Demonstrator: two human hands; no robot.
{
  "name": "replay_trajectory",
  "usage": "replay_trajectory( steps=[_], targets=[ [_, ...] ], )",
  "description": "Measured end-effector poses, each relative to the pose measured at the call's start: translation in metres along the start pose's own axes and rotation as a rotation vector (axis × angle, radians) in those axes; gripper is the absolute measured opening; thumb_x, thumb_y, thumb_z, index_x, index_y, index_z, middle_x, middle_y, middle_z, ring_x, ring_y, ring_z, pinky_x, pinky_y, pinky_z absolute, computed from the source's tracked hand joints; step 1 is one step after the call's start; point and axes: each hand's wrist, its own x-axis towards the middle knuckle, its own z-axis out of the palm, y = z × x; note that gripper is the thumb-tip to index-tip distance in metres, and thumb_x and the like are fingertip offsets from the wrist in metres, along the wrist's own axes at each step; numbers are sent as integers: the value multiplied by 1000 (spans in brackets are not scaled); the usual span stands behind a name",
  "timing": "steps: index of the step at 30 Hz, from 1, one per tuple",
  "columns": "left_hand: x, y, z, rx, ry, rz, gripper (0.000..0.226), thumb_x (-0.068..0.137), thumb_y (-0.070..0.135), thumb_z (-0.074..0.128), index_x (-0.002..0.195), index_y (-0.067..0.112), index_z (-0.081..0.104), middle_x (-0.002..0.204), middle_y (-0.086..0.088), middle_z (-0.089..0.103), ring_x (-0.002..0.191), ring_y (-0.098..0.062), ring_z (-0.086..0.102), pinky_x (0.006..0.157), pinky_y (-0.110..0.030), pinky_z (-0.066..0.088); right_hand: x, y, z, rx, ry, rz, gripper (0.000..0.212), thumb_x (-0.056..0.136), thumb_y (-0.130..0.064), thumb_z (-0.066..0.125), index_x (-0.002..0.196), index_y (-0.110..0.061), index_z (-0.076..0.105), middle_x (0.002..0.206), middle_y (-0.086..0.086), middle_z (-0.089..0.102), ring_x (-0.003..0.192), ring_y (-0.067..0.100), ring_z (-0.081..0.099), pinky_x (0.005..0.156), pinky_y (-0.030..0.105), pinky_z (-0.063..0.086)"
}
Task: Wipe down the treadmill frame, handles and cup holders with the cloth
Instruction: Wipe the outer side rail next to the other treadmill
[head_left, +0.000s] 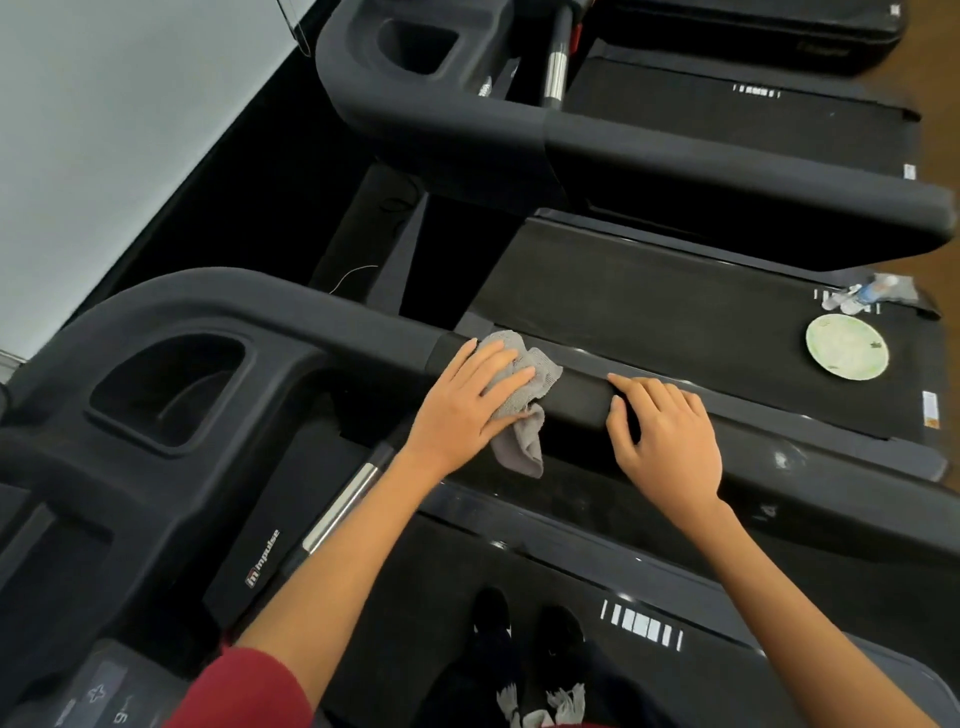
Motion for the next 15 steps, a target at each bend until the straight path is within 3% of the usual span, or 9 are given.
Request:
replay_trajectory(
  steps=[4,10,15],
  targets=[
    [25,43,9,-90,136,-248,27,90,18,58,113,5,65,114,-11,65,115,-26,54,108,-44,35,0,-1,-2,9,-21,17,35,97,-26,41,116,-10,65,98,1,69,88,20,63,83,34,44],
    [62,82,20,-107,35,-334,23,89,19,51,87,4,67,84,-7,68,89,-24,62,100,-39,41,1,-1,-6,242,-39,192,44,98,-27,29,129,-9,56,105,4,67,97,20,61,90,30,43],
    [76,114,17,-393,-2,-396,26,90,21,50,104,5,65,94,-4,67,94,-20,59,101,-38,37,3,-4,-18,575,120,187,30,101,-7,39,127,-7,55,121,2,58,115,14,52,102,30,40]
  ],
)
